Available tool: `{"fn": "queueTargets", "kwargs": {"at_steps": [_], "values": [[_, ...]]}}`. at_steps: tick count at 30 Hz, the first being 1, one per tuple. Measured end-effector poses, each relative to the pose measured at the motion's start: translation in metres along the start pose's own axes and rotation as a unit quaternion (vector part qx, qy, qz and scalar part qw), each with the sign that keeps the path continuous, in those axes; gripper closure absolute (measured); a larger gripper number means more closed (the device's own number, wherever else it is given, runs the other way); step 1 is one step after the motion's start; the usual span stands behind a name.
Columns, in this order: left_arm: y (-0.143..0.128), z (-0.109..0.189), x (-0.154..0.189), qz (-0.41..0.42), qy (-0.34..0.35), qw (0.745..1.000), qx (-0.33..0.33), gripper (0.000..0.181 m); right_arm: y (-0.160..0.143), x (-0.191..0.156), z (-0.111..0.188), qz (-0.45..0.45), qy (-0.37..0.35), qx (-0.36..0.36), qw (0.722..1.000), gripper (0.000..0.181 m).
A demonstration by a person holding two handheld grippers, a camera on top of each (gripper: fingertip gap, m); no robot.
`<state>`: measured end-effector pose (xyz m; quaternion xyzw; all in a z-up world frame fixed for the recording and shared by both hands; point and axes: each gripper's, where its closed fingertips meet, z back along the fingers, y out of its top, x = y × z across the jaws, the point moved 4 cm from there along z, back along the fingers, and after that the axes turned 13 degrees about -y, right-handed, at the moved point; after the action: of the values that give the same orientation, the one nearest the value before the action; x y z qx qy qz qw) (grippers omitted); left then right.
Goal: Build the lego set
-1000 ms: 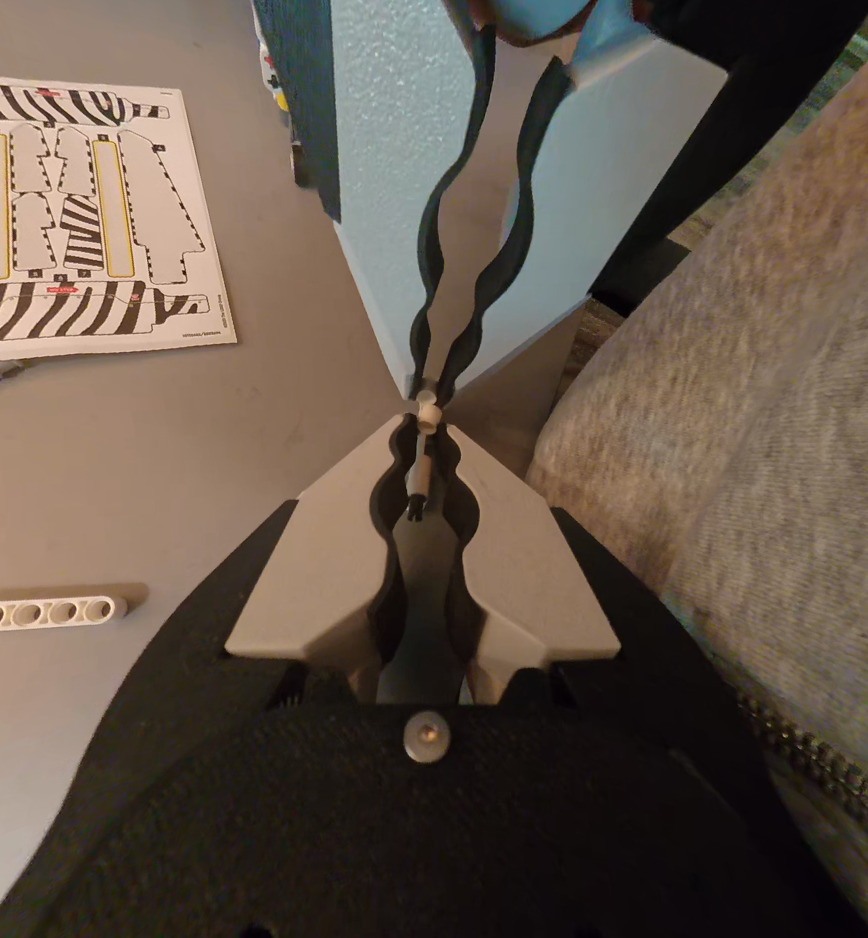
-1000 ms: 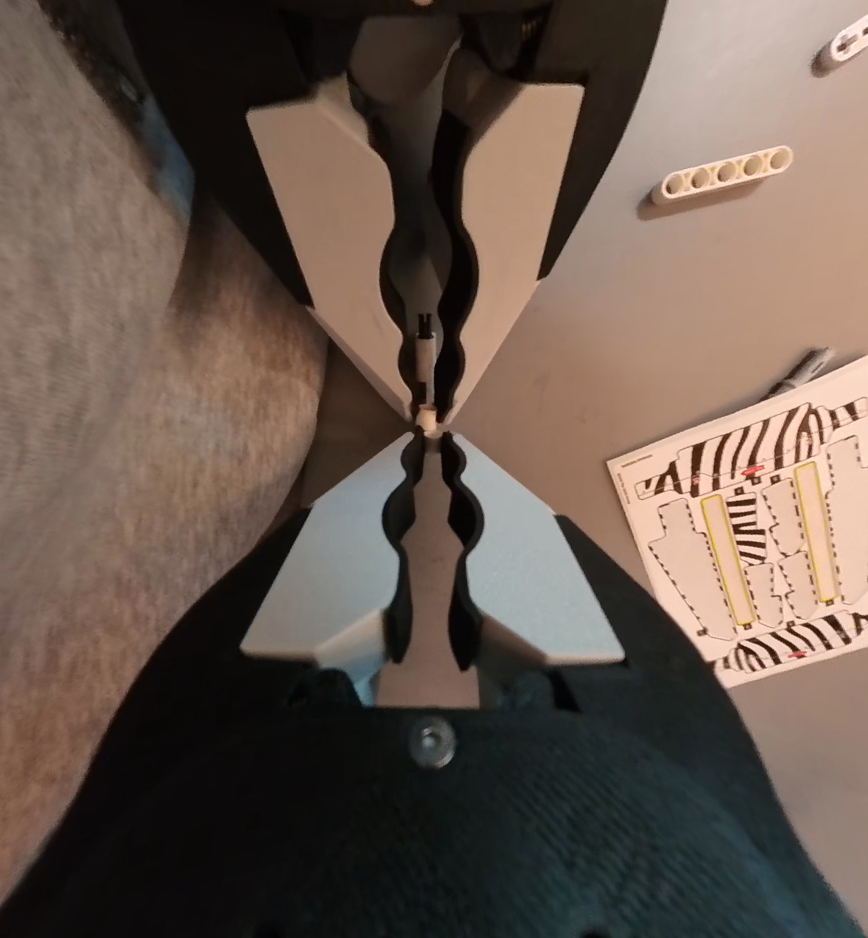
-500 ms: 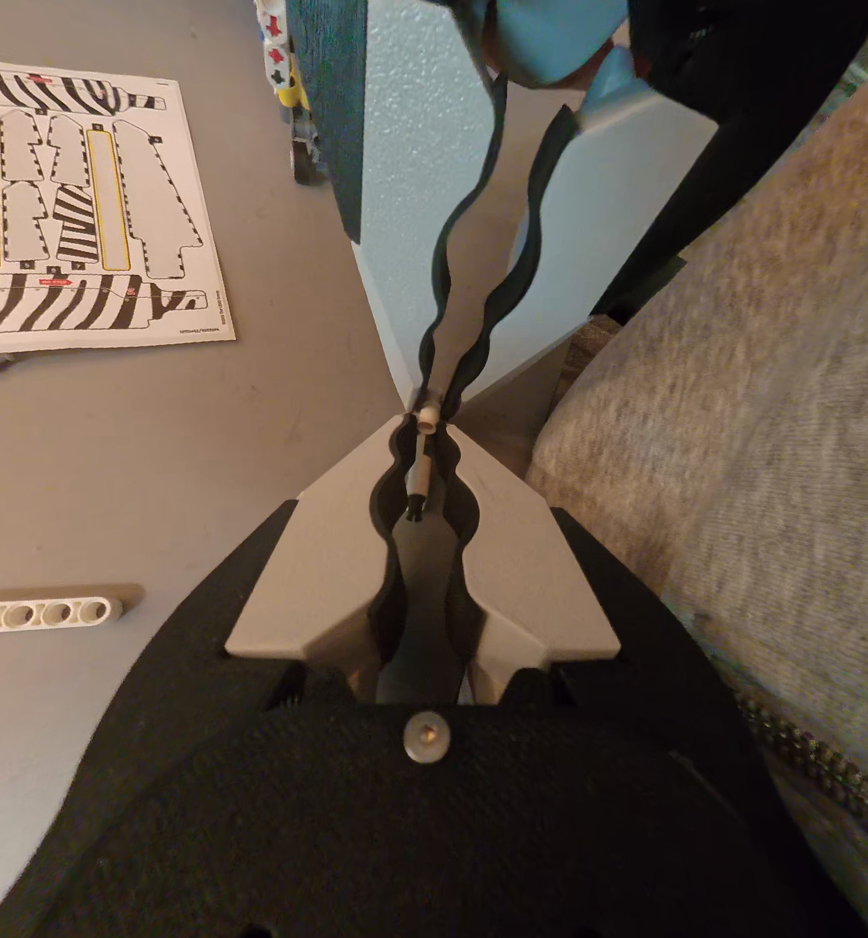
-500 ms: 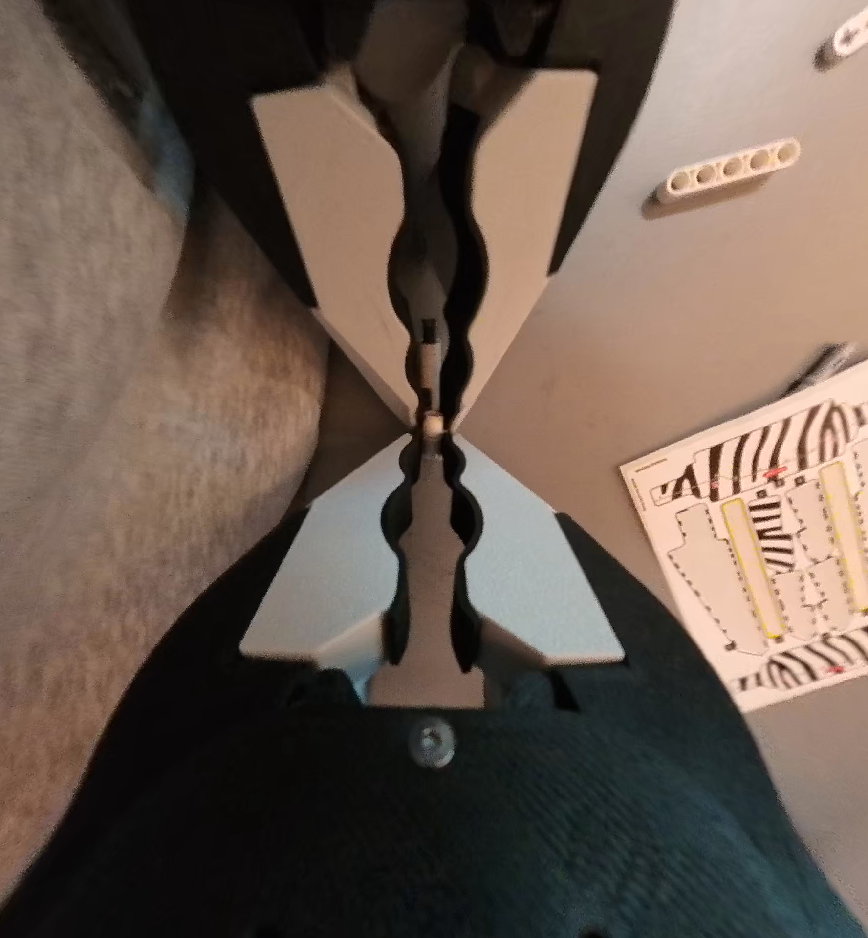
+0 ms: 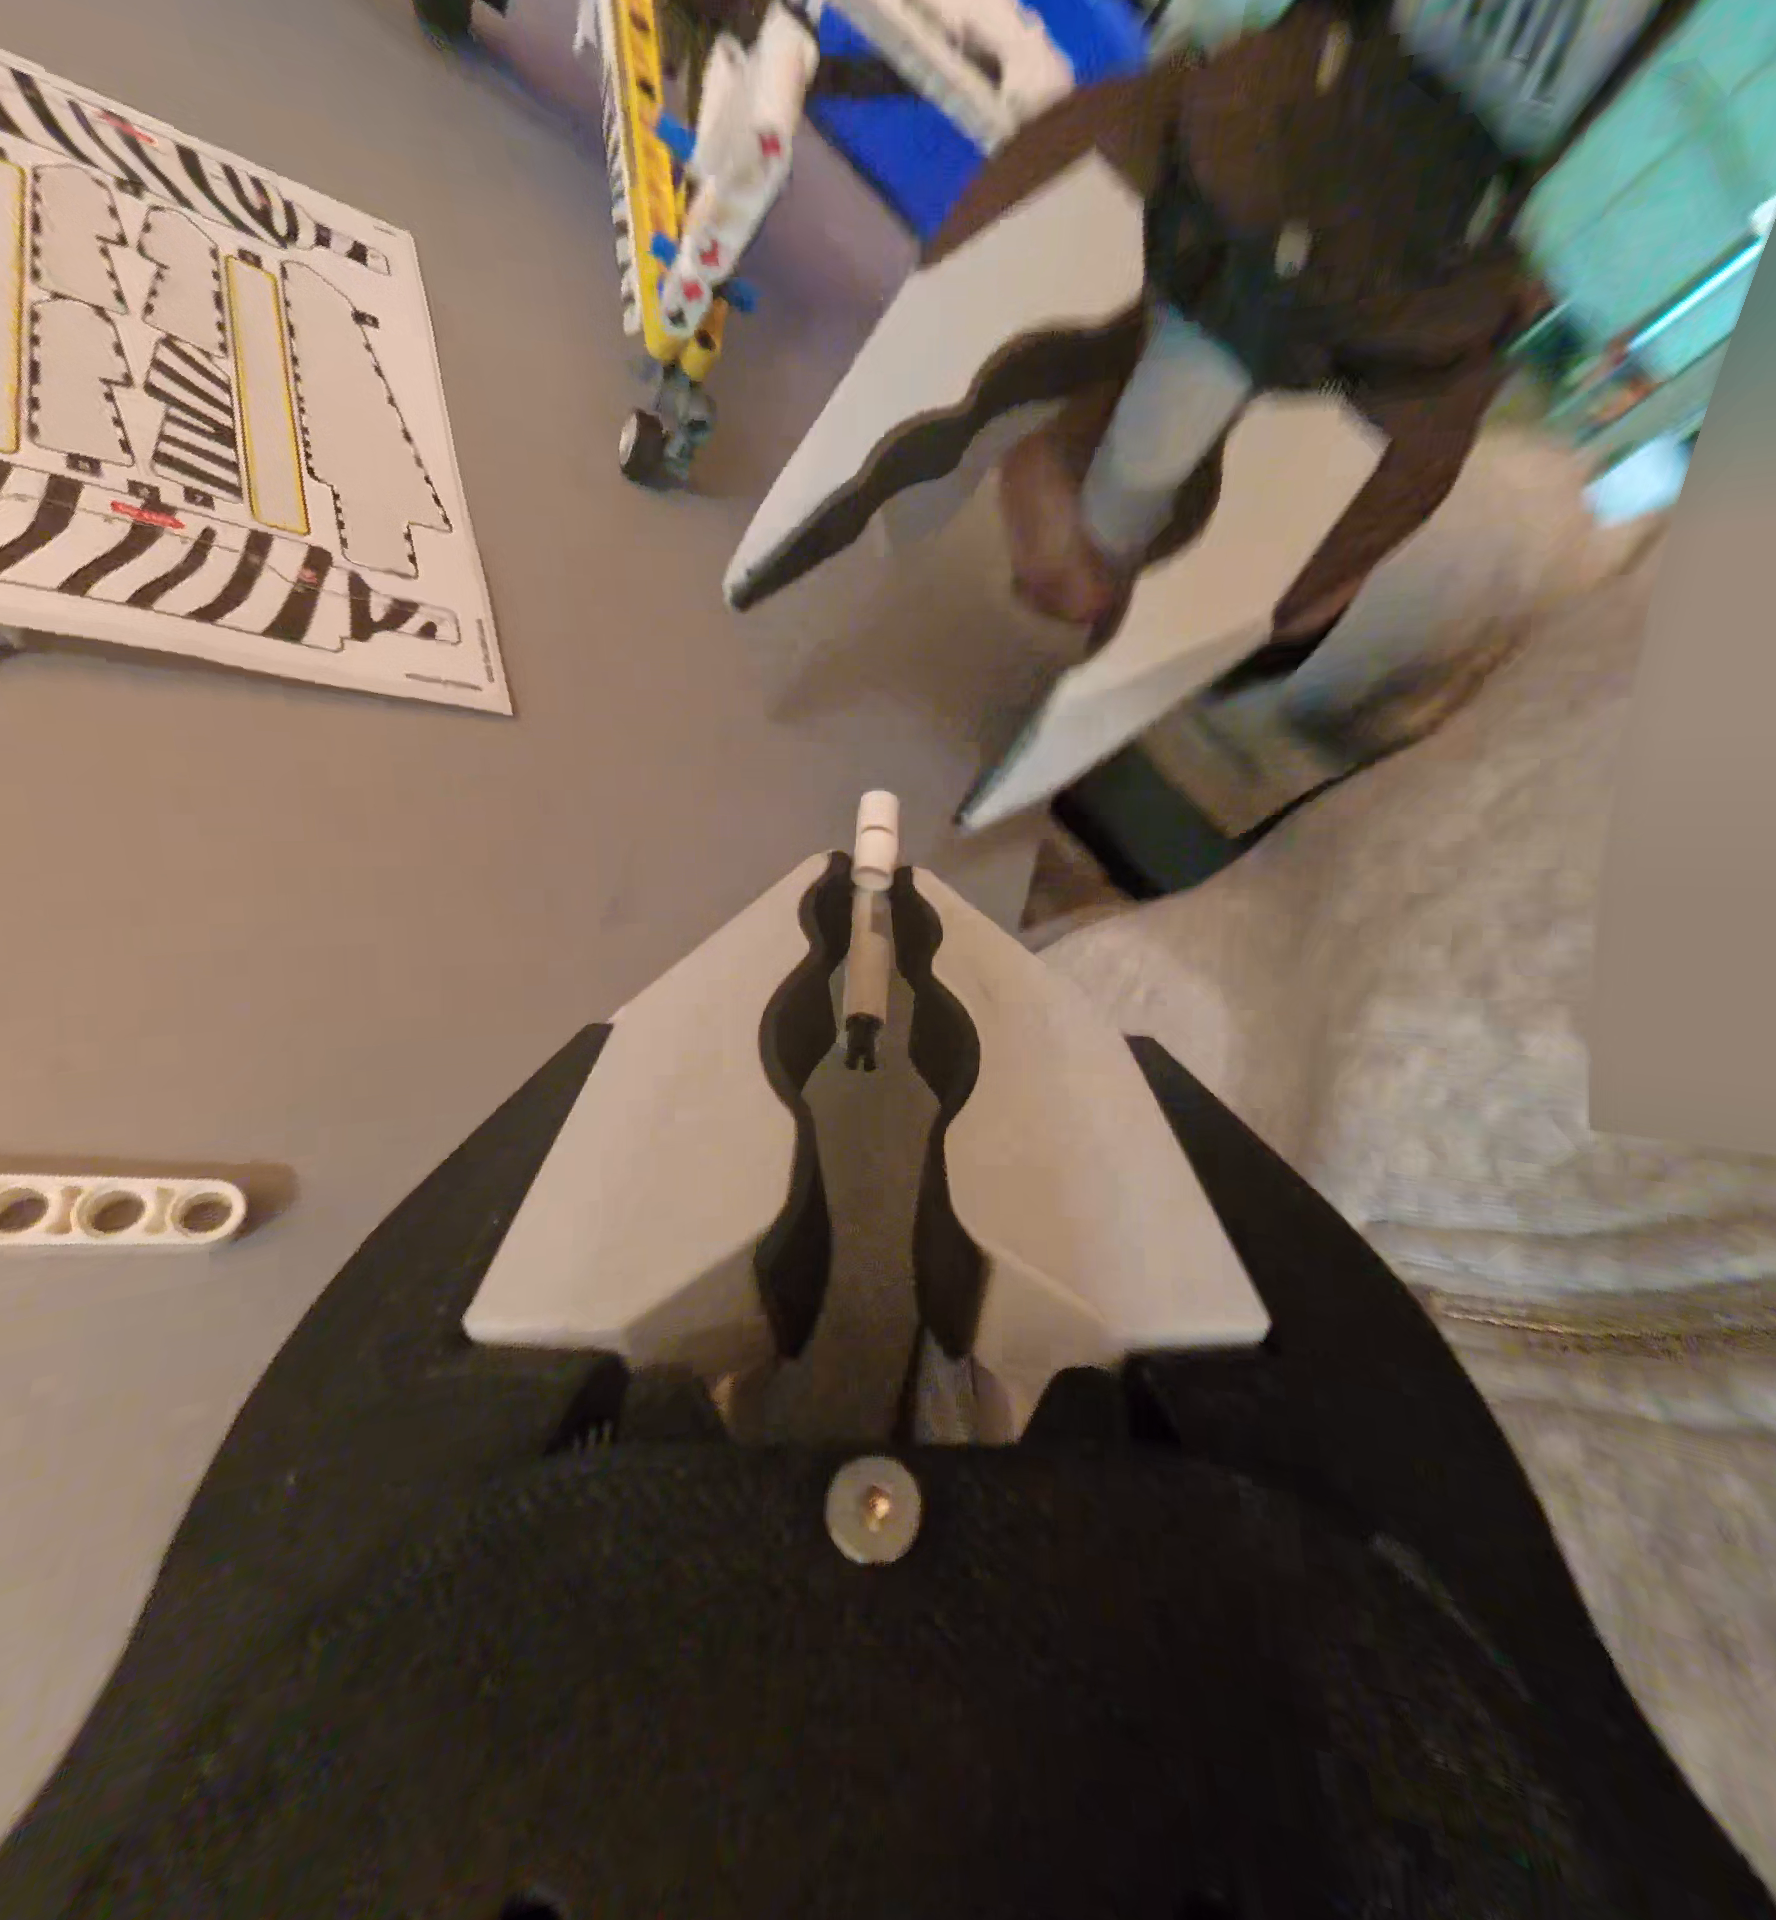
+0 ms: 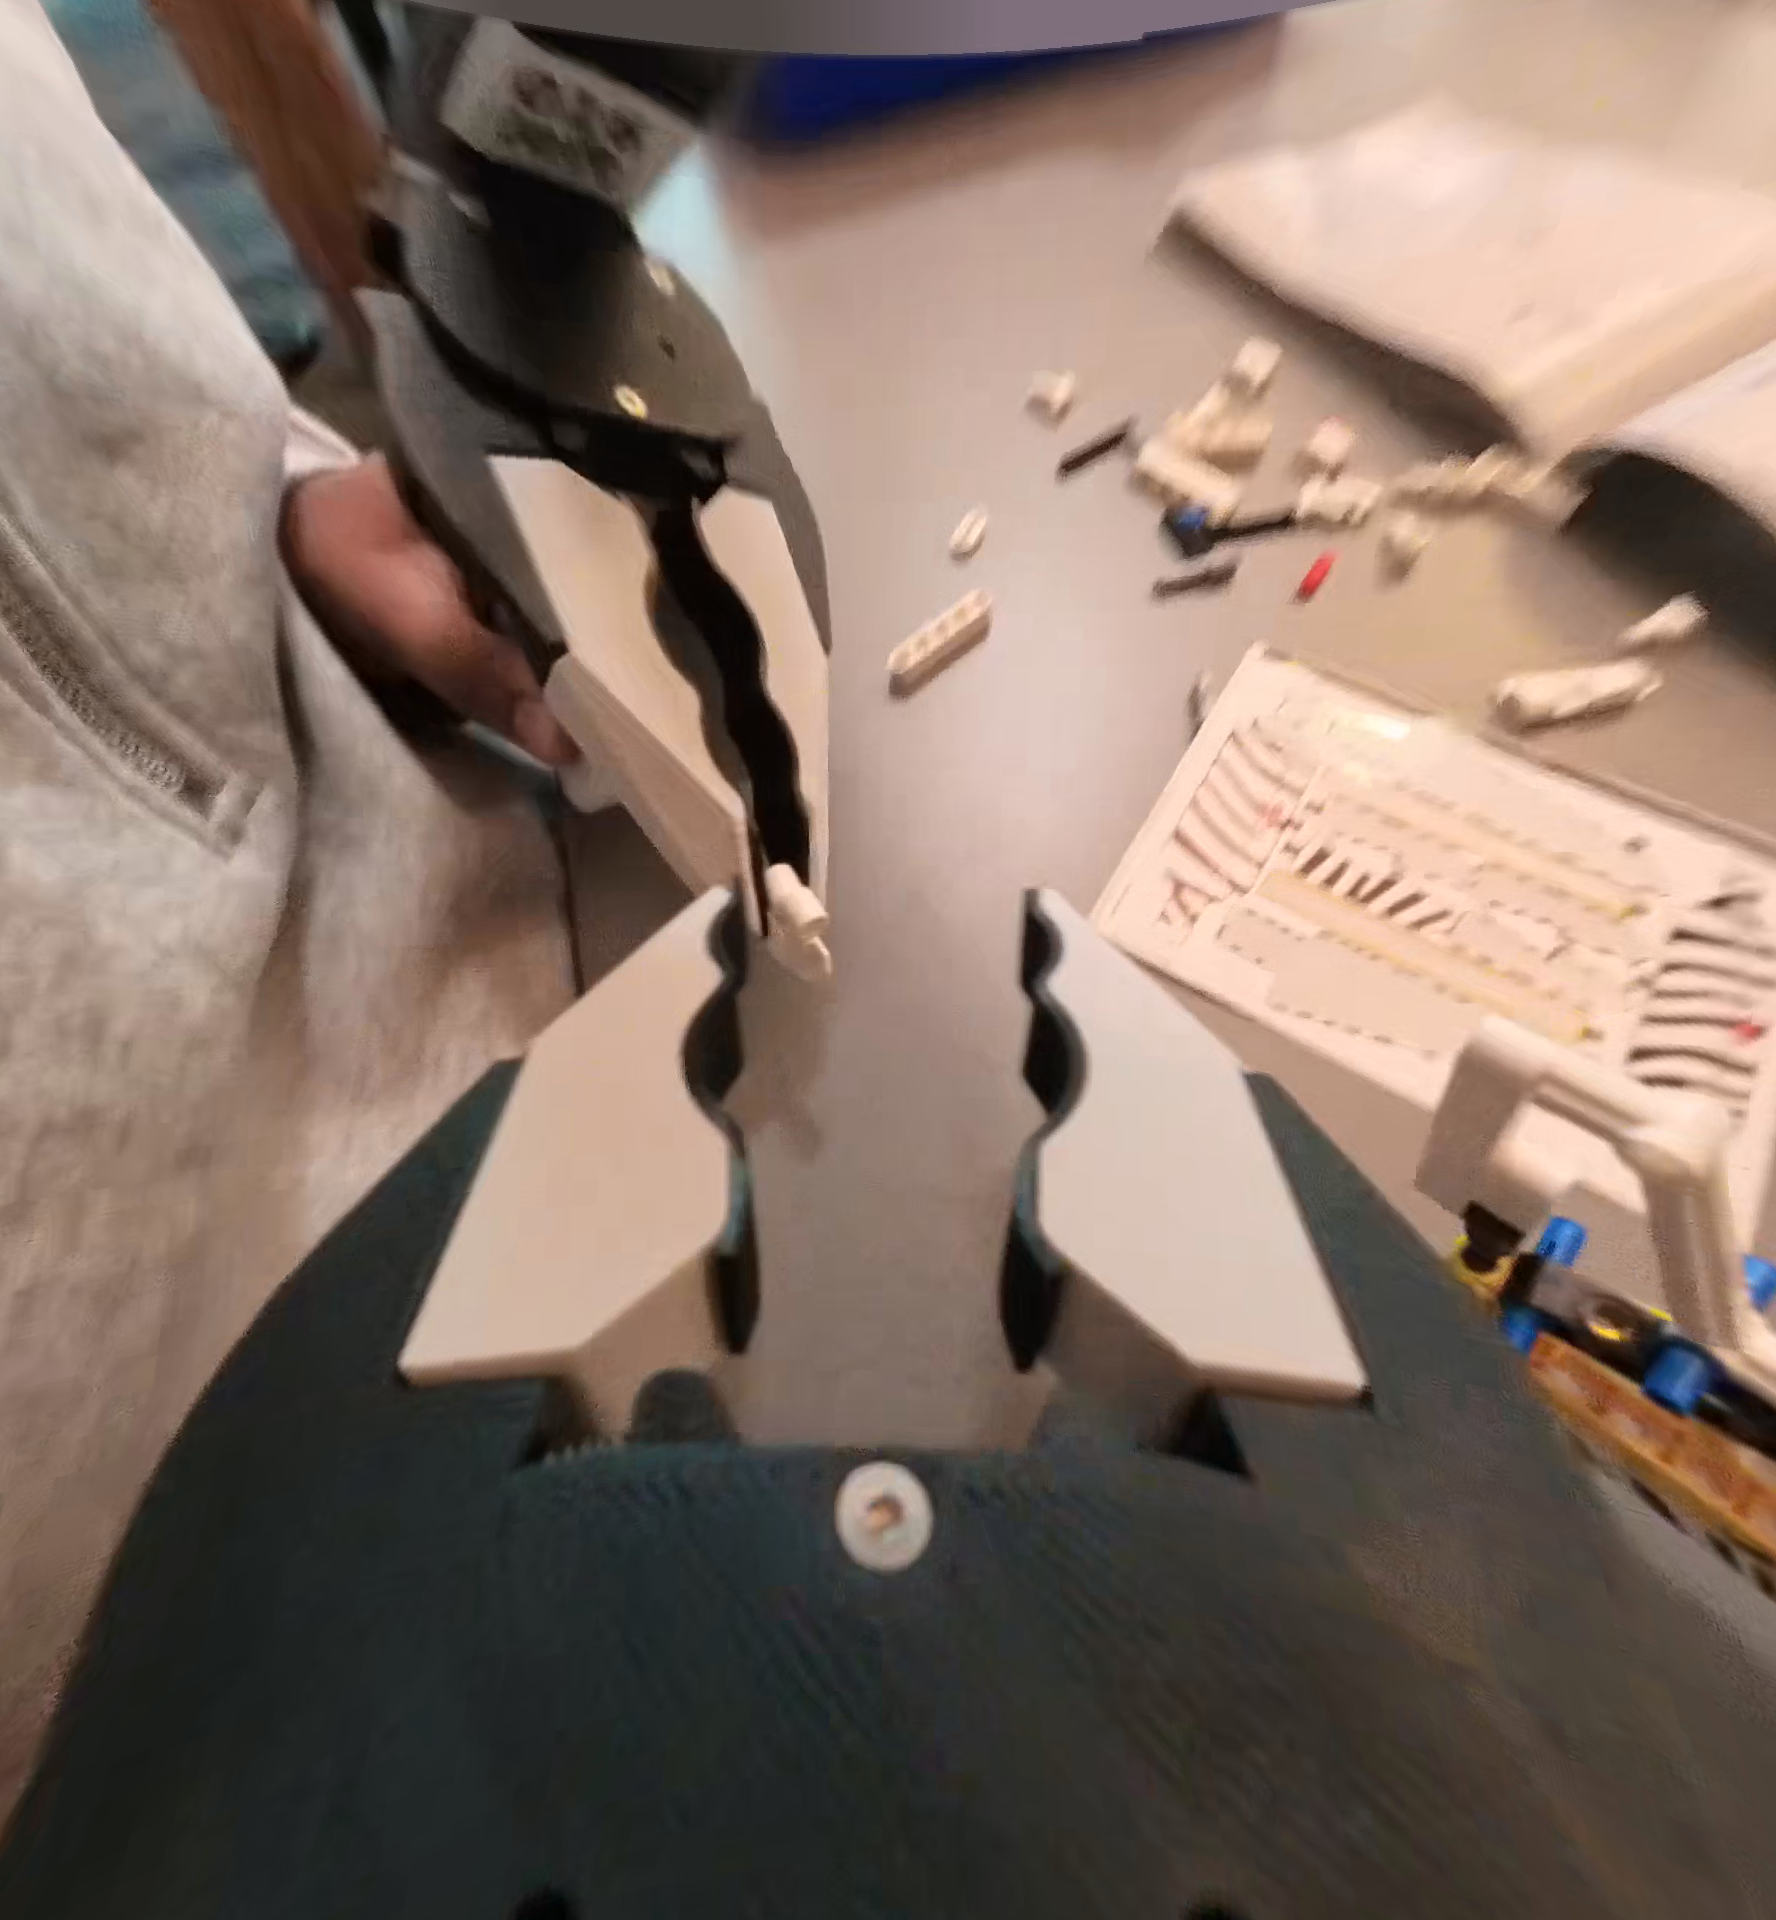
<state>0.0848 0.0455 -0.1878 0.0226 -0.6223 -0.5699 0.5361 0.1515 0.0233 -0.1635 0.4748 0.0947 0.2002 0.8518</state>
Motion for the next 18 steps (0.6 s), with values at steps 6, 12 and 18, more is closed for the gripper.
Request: {"fn": "queueTargets", "kwargs": {"at_steps": [6, 12, 18], "values": [[0.03, 0.026, -0.008, 0.164, -0.186, 0.96, 0.129, 0.173, -0.003, -0.015, 0.006, 0.218, -0.169, 0.165, 0.947, 0.117], [0.014, 0.004, 0.0, 0.168, -0.213, 0.962, 0.014, 0.173, -0.005, -0.034, 0.026, 0.327, -0.237, 0.278, 0.872, 0.137], [0.003, 0.002, 0.01, 0.188, -0.251, 0.949, -0.031, 0.173, -0.029, -0.056, 0.035, 0.232, -0.03, 0.138, 0.962, 0.151]]}}
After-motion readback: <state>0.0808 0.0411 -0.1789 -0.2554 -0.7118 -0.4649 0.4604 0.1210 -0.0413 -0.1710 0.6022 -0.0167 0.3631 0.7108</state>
